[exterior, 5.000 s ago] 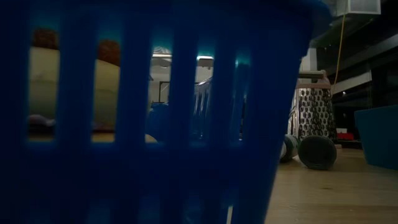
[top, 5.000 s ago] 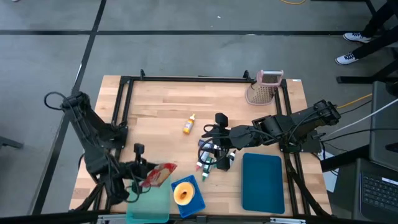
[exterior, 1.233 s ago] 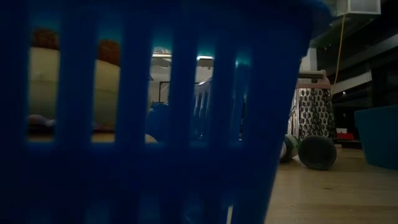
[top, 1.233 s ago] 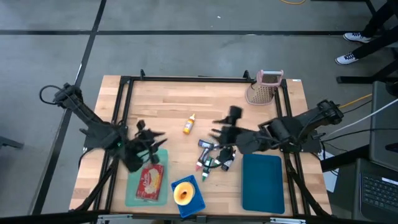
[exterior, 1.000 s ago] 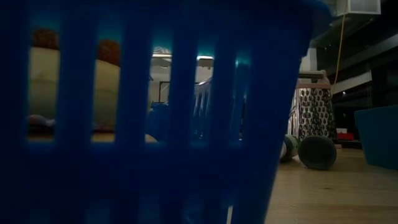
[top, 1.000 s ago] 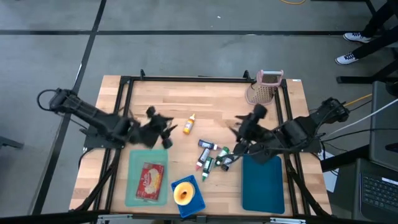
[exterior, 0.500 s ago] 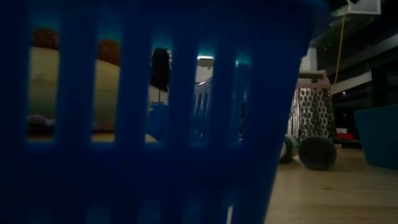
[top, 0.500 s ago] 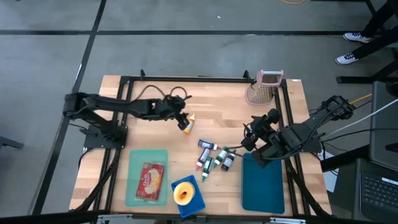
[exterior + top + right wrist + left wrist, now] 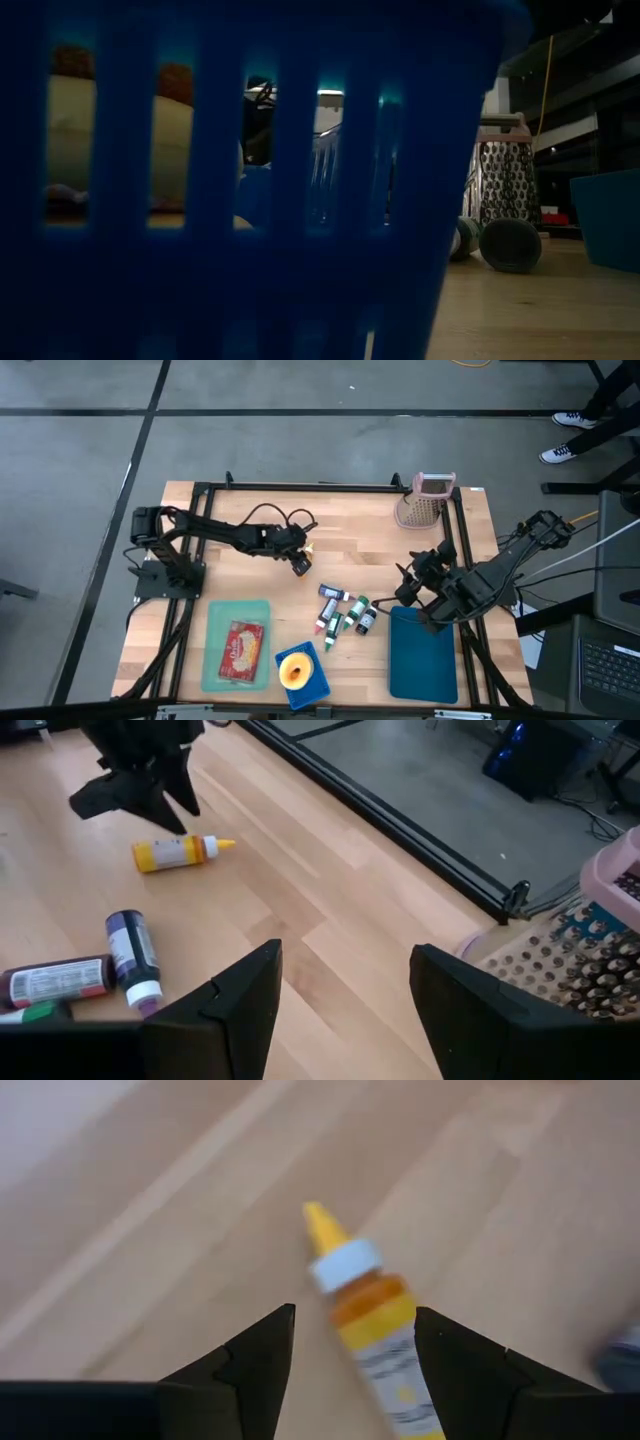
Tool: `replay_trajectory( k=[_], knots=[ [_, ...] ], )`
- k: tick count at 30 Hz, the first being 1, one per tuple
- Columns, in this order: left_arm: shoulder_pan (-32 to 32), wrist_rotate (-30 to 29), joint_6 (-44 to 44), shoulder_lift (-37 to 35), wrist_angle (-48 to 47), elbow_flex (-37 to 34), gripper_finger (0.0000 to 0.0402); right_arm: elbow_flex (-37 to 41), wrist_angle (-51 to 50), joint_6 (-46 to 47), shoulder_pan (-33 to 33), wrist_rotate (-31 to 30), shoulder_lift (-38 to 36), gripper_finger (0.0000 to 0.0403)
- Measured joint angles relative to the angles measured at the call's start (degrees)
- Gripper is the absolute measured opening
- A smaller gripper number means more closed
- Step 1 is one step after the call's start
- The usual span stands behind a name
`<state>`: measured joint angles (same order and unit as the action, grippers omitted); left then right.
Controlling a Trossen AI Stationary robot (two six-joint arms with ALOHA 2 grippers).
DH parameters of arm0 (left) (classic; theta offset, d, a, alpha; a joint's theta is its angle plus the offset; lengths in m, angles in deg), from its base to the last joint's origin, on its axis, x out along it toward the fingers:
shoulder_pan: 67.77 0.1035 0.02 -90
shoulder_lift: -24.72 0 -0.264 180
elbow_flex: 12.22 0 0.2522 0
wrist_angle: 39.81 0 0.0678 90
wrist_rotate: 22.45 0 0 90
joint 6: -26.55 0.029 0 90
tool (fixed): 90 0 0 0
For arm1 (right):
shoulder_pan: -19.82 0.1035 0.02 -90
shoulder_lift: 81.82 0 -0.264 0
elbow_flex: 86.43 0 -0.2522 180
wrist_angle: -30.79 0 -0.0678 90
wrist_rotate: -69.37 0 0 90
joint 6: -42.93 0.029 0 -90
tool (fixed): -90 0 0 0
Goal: Pick & Place Food Item
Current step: Put the yellow food coloring bottle into the dark blue bin
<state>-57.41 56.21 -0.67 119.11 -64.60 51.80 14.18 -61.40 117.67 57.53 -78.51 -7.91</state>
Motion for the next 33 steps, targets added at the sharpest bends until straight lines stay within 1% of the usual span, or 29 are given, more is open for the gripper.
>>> replay_trajectory(
  k=[3,10,14,18,21,23,26,27,29,32,33],
  knots=[
    [-0.71,2.35,-0.75,0.5,1.31,0.02,0.0203,0.0,0.01,-0.06,0.0,-0.02,0.0,0.0217],
    [-1.48,2.18,-2.74,0.55,1.89,0.04,0.0203,0.02,0.02,-0.2,0.0,-0.02,0.0,0.0217],
    [-1.22,2.15,-3.19,3.0,1.64,0.02,0.0203,0.02,0.02,-0.27,0.0,0.0,0.0,0.0217],
    [-0.82,3.76,-4.05,6.97,3.42,0.07,0.0203,0.04,0.2,-0.26,0.0,0.0,0.0,0.0217],
    [-0.82,3.32,-4.39,8.83,4.0,0.53,0.0202,0.04,0.22,-0.26,0.0,-0.06,0.0,0.0217],
    [-0.83,2.84,-2.79,9.62,3.75,1.23,0.0189,0.04,0.43,-0.26,0.0,-0.11,0.02,0.0217],
    [-1.49,2.07,0.37,9.66,3.81,2.81,0.0144,0.04,0.42,-0.23,0.0,-0.91,0.02,0.0217],
    [-1.71,2.27,1.57,9.61,4.12,3.51,0.0125,0.04,0.6,-0.18,0.0,-2.26,0.02,0.0217],
    [-2.33,2.63,4.4,8.68,3.29,5.1,0.0089,0.04,1.66,-0.15,0.38,-7.12,0.0,0.0217],
    [-3.09,4.26,8.88,6.84,7.47,9.09,0.0083,0.01,4.24,-0.19,2.39,-19.45,-0.34,0.0217],
    [-3.46,5.12,10.62,6.41,8.53,10.38,0.0083,-0.15,4.44,-0.74,3.36,-21.99,-0.57,0.0217]
  ],
)
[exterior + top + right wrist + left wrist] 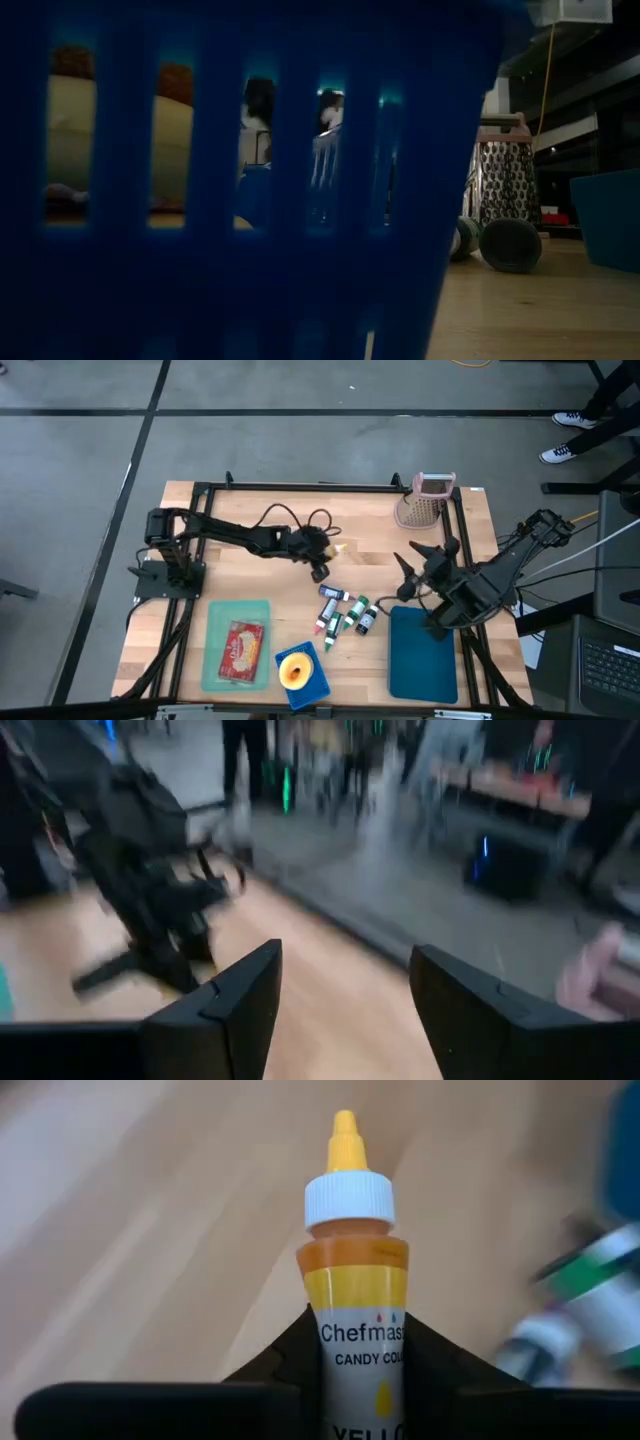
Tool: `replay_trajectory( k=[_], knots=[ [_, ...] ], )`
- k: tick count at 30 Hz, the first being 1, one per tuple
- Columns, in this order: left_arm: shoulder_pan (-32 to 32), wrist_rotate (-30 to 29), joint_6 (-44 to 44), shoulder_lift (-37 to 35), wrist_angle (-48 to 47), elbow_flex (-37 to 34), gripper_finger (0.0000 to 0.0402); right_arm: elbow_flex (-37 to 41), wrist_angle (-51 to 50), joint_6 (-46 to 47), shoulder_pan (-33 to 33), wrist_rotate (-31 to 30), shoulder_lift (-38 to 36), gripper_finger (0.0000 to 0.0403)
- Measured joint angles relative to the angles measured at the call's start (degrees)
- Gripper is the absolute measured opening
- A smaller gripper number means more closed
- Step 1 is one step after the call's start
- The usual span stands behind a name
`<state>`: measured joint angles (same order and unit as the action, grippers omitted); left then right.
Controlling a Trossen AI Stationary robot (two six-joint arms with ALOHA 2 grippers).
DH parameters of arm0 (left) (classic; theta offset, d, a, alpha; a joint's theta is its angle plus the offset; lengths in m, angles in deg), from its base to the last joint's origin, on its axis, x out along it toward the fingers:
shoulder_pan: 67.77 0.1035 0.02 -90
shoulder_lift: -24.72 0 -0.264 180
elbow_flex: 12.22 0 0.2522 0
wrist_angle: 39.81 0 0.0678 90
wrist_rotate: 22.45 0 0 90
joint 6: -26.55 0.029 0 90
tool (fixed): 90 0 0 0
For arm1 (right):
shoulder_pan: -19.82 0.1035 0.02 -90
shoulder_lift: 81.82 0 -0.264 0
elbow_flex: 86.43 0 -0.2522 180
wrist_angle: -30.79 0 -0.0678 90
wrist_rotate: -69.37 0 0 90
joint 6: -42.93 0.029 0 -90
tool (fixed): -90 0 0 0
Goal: Pick & Place Food Item
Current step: Put the yellow food coloring bottle into the dark blue bin
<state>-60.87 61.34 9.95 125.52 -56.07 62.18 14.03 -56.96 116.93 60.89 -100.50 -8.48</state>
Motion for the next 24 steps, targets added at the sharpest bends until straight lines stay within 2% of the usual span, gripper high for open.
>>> replay_trajectory(
  k=[3,7,11,14,18,21,24],
  knots=[
    [-1.31,2.98,5.63,-0.02,4.44,3.65,0.0083,-0.02,-1.28,-0.86,3.8,-1.97,-1.55,0.0217],
    [-2.84,9.89,10.61,0.05,8.13,10.0,0.0083,-0.04,-2.79,-1.3,14.36,-9.43,-4.82,0.0217],
    [-4.22,10.37,13.64,1.41,6.92,13.95,0.0083,-0.04,-2.19,-7.59,27.59,-10.18,-7.66,0.0217],
    [-4.72,10.9,14.24,1.37,7.58,15.25,0.0083,-0.06,3.19,-6.97,35.0,-10.16,-8.32,0.0217],
    [-4.64,11.04,14.0,1.37,7.2,15.28,0.0083,-0.2,14.82,-13.13,37.9,-10.34,-5.46,0.0217],
    [-4.89,10.9,14.39,1.37,7.57,15.28,0.0083,-0.11,16.95,-26.71,36.24,-9.28,-3.01,0.0217],
    [-5.92,11.11,15.76,1.37,9.12,15.28,0.0083,-0.15,18.55,-26.97,34.78,-5.5,-0.34,0.0217]
  ],
)
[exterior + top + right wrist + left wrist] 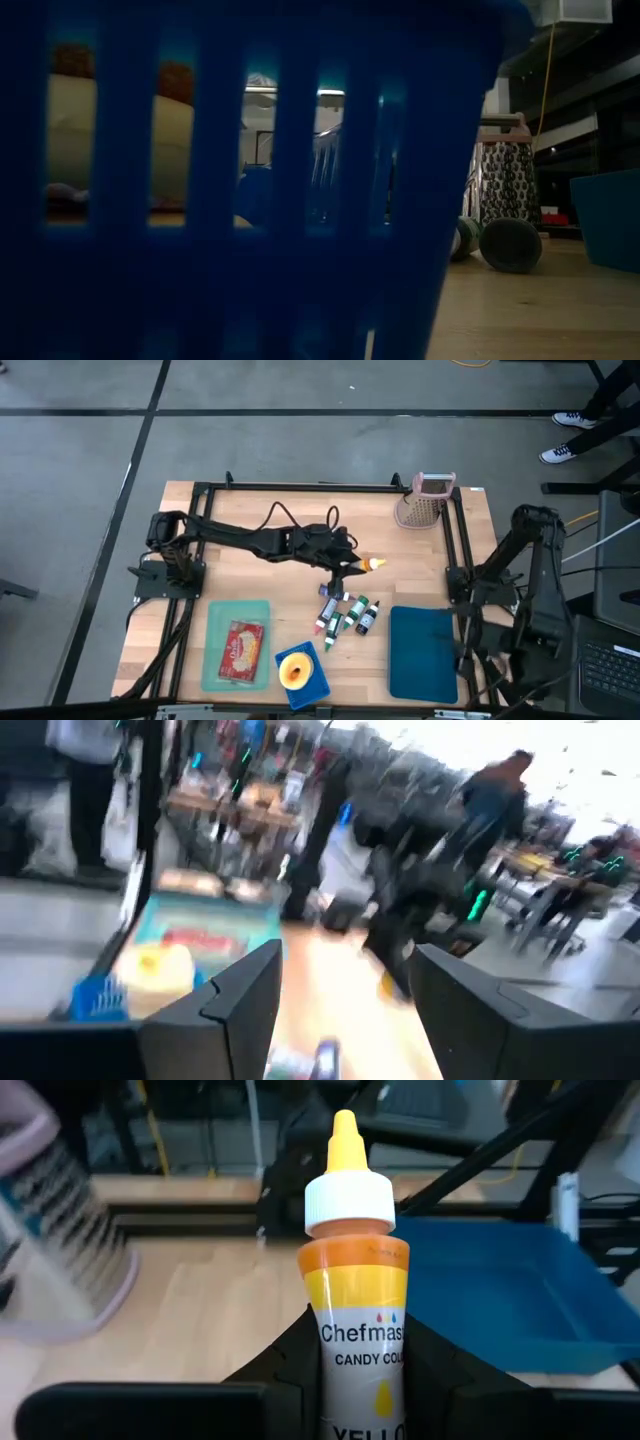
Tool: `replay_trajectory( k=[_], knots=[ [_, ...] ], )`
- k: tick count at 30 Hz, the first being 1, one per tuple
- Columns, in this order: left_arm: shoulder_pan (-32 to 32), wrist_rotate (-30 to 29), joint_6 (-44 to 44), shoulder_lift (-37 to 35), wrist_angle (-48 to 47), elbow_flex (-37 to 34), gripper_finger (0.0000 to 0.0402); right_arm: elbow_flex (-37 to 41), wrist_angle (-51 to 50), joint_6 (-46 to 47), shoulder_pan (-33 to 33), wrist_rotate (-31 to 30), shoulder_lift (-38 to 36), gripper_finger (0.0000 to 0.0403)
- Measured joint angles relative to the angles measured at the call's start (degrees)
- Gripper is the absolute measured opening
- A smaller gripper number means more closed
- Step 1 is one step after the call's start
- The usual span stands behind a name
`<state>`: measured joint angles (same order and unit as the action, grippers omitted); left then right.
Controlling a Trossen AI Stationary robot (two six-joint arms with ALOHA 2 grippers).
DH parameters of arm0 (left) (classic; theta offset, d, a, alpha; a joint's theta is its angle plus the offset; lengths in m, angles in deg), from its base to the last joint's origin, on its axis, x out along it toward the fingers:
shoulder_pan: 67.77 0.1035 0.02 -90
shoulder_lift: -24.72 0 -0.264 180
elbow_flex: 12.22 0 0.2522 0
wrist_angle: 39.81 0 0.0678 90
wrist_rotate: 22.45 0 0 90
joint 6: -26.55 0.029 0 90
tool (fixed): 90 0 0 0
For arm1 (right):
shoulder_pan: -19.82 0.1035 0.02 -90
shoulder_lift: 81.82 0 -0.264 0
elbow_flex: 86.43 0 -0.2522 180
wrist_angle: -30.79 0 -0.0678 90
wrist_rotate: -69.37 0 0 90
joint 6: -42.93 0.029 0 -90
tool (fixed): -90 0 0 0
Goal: Pick & Place Food Item
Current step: Put the yellow food coloring bottle into the dark blue bin
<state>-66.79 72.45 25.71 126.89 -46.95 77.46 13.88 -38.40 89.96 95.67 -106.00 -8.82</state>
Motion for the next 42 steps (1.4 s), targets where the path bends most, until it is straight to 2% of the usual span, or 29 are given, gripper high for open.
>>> replay_trajectory(
  k=[4,7,8,10,12,13,14,15,18,19,24,27,31,38,39,41,42],
  knots=[
    [-1.62,1.0,0.97,0.0,2.72,0.0,0.0083,0.04,2.15,-1.17,-2.1,5.93,2.26,0.0217],
    [-2.62,1.04,2.46,0.0,3.34,0.0,0.0083,0.06,9.38,-4.5,-2.05,15.21,1.3,0.0217],
    [-2.86,1.06,3.29,0.0,3.3,0.0,0.0083,0.06,14.18,-9.01,-1.98,19.32,0.44,0.0217],
    [-3.1,1.08,3.7,0.26,3.71,0.0,0.0083,0.06,28.41,-24.51,-2.04,29.8,-1.22,0.0217],
    [-3.16,1.29,3.71,0.45,3.94,0.0,0.0083,0.04,42.95,-45.79,-2.73,46.23,-2.71,0.0217],
    [-3.16,1.3,3.71,0.47,4.04,0.0,0.0083,-0.04,45.96,-52.45,-3.24,54.41,-3.87,0.0217],
    [-3.16,1.38,3.87,0.47,4.3,0.0,0.0083,-0.06,45.46,-54.22,-3.76,59.18,-5.46,0.0217],
    [-3.16,1.53,4.09,0.47,4.51,0.0,0.0083,-0.03,42.97,-52.2,-4.26,59.92,-7.37,0.0217],
    [-3.51,2.56,4.27,0.61,4.42,0.0,0.0083,0.09,36.1,-45.7,-4.64,53.12,-13.05,0.0217],
    [-3.73,2.64,4.79,1.19,4.97,0.07,0.0083,0.13,35.43,-45.59,-4.89,52.77,-14.97,0.0217],
    [-4.78,3.87,5.92,8.31,3.11,5.58,0.0083,0.74,36.08,-53.64,-6.15,61.59,-22.65,0.0217],
    [-5.36,5.6,6.74,15.7,0.43,13.68,0.0083,3.61,35.78,-53.4,-6.35,59.35,-25.41,0.0217],
    [-5.5,8.51,7.93,26.06,-8.08,29.56,0.0082,8.87,38.21,-51.83,-6.24,55.15,-27.58,0.0217],
    [-5.37,10.16,8.78,42.4,-22.46,58.07,0.0081,15.51,48.98,-55.13,-6.26,57.9,-28.34,0.0217],
    [-5.19,10.2,8.52,43.81,-22.21,59.26,0.0081,15.43,50.15,-54.86,-6.25,58.02,-28.46,0.0217],
    [-4.86,10.5,6.63,44.06,-18.46,56.53,0.0081,15.27,50.27,-54.71,-6.27,57.94,-28.68,0.0217],
    [-4.55,10.76,5.64,44.34,-19.47,56.03,0.0081,15.29,50.09,-54.69,-6.35,57.85,-28.59,0.0217]
  ],
)
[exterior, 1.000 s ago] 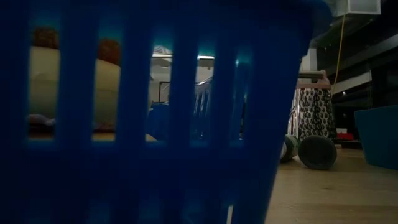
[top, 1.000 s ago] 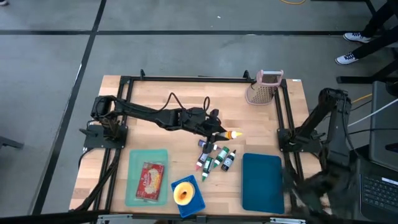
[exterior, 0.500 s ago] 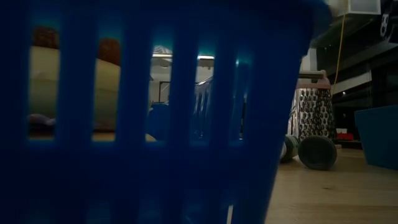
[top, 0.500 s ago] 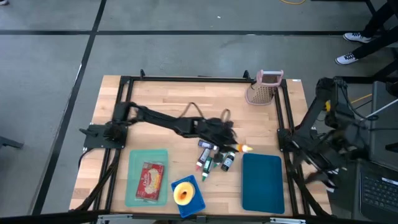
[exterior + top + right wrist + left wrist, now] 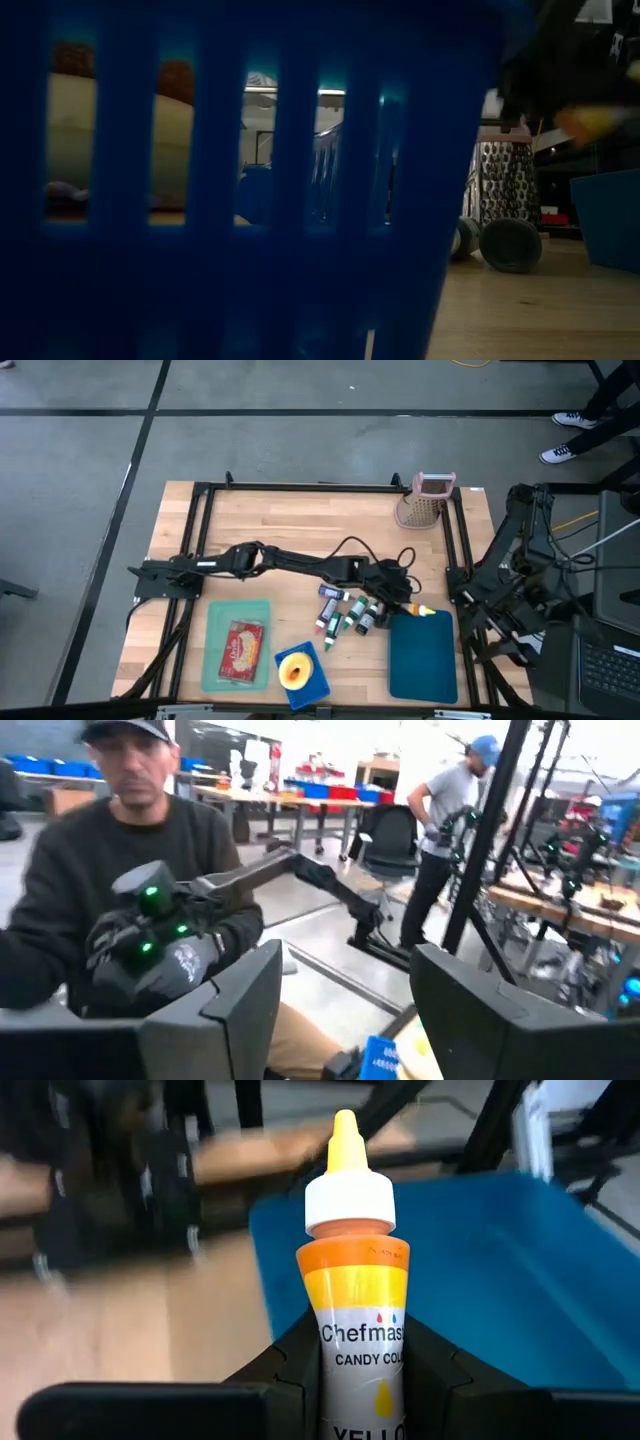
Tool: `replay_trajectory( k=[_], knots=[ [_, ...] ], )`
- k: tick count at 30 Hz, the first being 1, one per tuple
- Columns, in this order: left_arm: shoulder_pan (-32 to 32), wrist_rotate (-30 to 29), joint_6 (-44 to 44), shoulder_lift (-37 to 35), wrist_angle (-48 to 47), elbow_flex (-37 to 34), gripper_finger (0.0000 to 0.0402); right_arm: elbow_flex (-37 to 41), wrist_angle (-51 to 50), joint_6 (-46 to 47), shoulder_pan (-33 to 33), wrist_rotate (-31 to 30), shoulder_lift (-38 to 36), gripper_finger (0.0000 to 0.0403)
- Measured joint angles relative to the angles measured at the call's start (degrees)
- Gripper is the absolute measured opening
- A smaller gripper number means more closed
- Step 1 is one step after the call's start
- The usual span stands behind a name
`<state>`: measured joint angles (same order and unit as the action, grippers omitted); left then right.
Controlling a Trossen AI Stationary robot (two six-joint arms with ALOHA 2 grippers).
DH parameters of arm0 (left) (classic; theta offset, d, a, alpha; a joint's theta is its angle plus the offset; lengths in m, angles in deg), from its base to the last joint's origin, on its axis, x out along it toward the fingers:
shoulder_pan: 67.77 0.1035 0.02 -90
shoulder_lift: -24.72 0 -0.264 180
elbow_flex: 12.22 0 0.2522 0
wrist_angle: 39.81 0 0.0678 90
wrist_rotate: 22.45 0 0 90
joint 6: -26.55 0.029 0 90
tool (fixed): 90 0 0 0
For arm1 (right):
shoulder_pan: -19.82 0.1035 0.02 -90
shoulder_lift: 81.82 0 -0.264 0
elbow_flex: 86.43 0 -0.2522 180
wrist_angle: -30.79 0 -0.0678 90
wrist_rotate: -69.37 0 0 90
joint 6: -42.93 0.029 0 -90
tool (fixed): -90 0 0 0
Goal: Pick & Place Food Item
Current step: Put the yellow food coloring bottle into the dark blue bin
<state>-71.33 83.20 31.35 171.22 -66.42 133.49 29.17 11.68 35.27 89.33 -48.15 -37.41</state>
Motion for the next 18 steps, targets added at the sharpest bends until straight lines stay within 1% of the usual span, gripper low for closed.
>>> replay_trajectory(
  k=[5,8,11,15,18],
  knots=[
    [1.61,0.56,-0.86,3.03,0.4,-0.12,0.0081,0.07,-0.16,0.77,0.08,-0.02,0.12,0.0217],
    [1.31,3.76,-1.14,3.99,4.71,-0.12,0.0081,0.07,-0.2,0.79,0.03,-0.09,0.18,0.0217],
    [0.4,6.41,-2.17,4.1,6.59,-0.12,0.0081,0.07,-0.19,0.79,0.05,-0.06,0.14,0.0217],
    [-1.14,4.99,-0.88,4.1,5.96,0.86,0.0081,0.07,-0.19,0.79,0.05,-0.09,0.14,0.0217],
    [-1.77,5.13,-0.43,4.0,6.48,2.82,0.0081,0.07,-0.22,1.05,0.07,-0.05,0.14,0.0217]
  ],
)
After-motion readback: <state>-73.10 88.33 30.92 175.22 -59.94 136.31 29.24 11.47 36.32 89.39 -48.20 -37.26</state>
